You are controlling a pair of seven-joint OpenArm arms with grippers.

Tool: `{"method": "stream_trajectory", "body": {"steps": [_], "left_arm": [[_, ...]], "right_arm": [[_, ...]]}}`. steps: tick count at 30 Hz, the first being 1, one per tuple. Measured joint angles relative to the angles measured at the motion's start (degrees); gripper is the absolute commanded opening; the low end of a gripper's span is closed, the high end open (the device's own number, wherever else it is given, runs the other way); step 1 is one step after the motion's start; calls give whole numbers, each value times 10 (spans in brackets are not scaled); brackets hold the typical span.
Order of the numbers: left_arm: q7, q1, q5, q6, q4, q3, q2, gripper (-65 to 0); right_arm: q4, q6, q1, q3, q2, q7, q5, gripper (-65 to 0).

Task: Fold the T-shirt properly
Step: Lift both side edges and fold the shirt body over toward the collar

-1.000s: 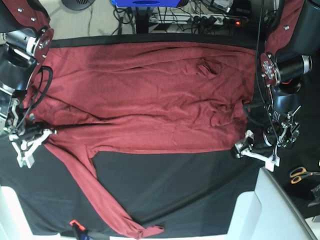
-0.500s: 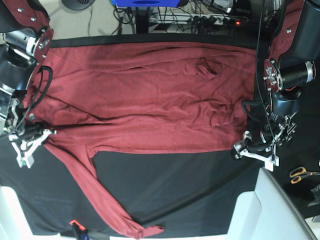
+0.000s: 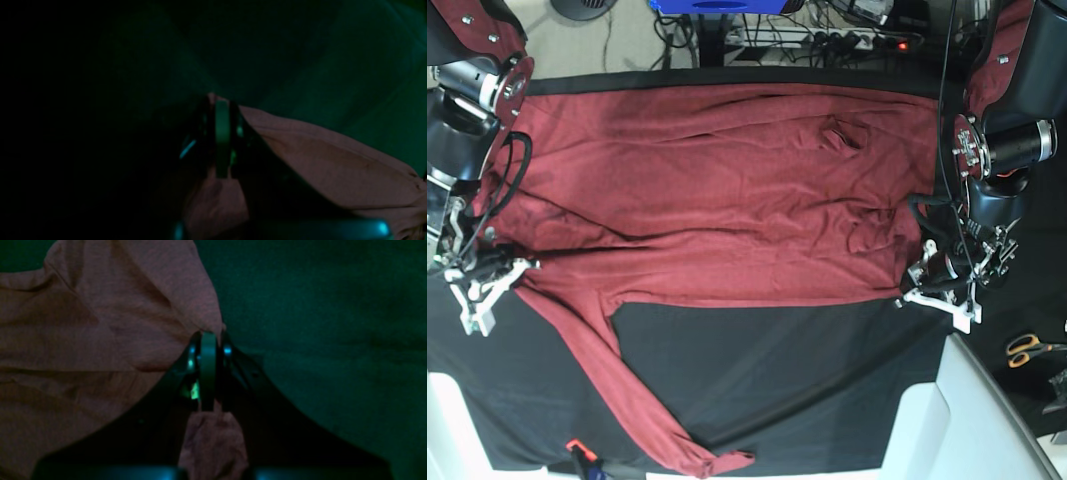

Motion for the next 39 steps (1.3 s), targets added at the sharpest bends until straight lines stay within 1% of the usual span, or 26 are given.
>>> {"method": "stream_trajectory", "body": {"steps": [2, 5, 10, 14, 17, 19, 23, 25, 28, 32, 36, 39], "left_arm": [[8, -3, 2, 0, 6, 0, 0, -650], [58, -1, 9, 5, 49, 0, 1, -650], [111, -5, 4, 4, 146, 0, 0, -650], [138, -3, 5, 4, 185, 0, -3, -650], [138, -2, 6, 4, 191, 0, -7, -650], [138, -3, 6, 4, 191, -1, -7, -650], [140, -2, 3, 4, 192, -64, -4, -650], [139, -2, 9, 4, 192, -77, -8, -650], [139, -2, 9, 4, 192, -78, -8, -650], [139, -2, 8, 4, 192, -79, -4, -650], [139, -1, 8, 4, 195, -79, -6, -650], [139, 9, 8, 4, 223, -82, -2, -650]], "right_arm": [[0, 0, 0, 0, 0, 0, 0, -644], [0, 0, 3, 0, 0, -2, 0, -644], [0, 0, 18, 0, 0, 3, 2, -644], [0, 0, 23, 0, 0, 2, 1, -644], [0, 0, 28, 0, 0, 8, 1, -644], [0, 0, 30, 0, 0, 26, 2, -644], [-1, 0, 32, 0, 0, 44, 2, -644], [-1, 0, 31, 0, 0, 44, 2, -644], [-1, 0, 32, 0, 0, 45, 2, -644], [-3, 0, 31, 0, 0, 82, 0, -644], [-23, 0, 33, 0, 1, 89, 0, -644], [-29, 0, 31, 0, 1, 87, -1, -644]]}}
